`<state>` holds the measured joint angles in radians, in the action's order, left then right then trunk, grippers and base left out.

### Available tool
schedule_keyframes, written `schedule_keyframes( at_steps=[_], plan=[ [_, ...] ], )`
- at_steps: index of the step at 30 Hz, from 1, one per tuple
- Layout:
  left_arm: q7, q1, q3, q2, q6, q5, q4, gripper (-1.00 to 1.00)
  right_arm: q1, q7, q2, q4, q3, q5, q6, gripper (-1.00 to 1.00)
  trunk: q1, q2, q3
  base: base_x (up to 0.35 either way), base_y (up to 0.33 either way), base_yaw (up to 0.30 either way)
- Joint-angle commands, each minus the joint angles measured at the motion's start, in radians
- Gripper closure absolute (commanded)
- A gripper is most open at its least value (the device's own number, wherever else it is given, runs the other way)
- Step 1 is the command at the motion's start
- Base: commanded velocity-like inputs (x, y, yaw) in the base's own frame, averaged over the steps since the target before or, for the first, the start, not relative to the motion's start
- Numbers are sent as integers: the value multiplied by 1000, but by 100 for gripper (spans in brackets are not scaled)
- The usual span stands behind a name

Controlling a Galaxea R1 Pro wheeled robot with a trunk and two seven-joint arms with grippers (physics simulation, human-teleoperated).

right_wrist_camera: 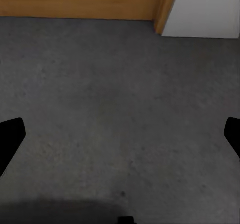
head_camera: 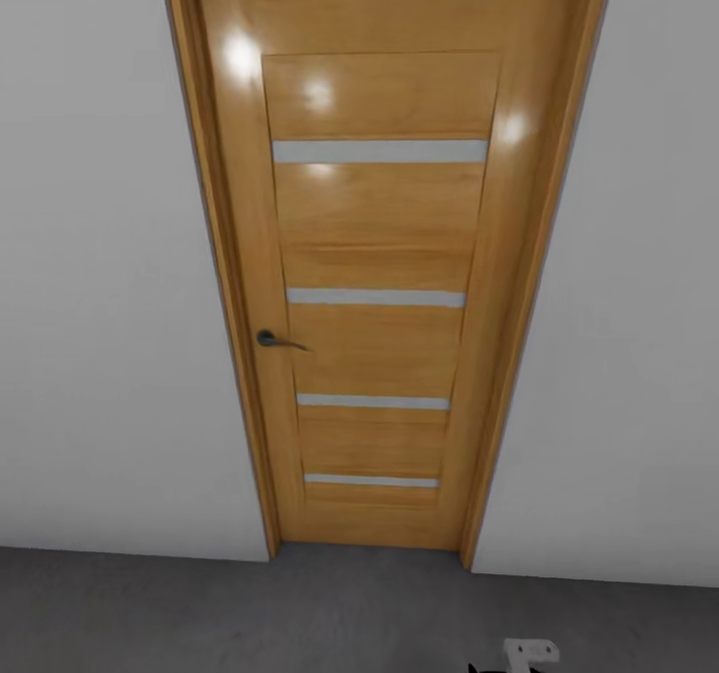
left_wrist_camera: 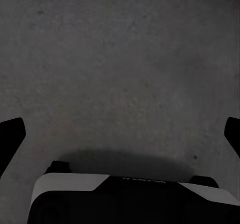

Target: Move the two storage containers from the living room to the garage. In the garage, place one container on the floor and stack the other container on top of it (either order is fine).

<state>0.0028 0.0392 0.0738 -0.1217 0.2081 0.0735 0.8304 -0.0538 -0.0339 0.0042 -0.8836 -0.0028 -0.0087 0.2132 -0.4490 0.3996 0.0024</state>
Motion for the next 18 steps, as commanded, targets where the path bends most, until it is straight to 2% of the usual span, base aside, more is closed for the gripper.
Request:
schedule_keyframes(
  at_steps=[1,3,7,13,16,18],
  plan=[
    [0,1,2,-1,7,8,3,-100,0,-3,0,-1,0,-1,-2,-100,-1,0,0,328,0,0],
    [0,1,3,-1,7,8,3,-100,0,-4,0,8,0,-2,-36,-100,-1,0,0,328,0,0],
    [0,1,2,-2,7,8,3,-100,0,-4,0,19,0,-2,-55,-100,-1,0,0,303,0,0],
    [0,1,4,-3,5,8,3,-100,0,-1,0,31,4,0,-59,-100,-1,0,0,84,0,0],
    [0,1,4,-2,5,8,3,-100,0,7,0,99,11,6,-64,-100,-1,0,0,12,0,0],
    [0,1,4,-2,5,8,3,-100,0,15,0,186,29,36,-107,-100,-1,0,0,4,0,0]
  ],
)
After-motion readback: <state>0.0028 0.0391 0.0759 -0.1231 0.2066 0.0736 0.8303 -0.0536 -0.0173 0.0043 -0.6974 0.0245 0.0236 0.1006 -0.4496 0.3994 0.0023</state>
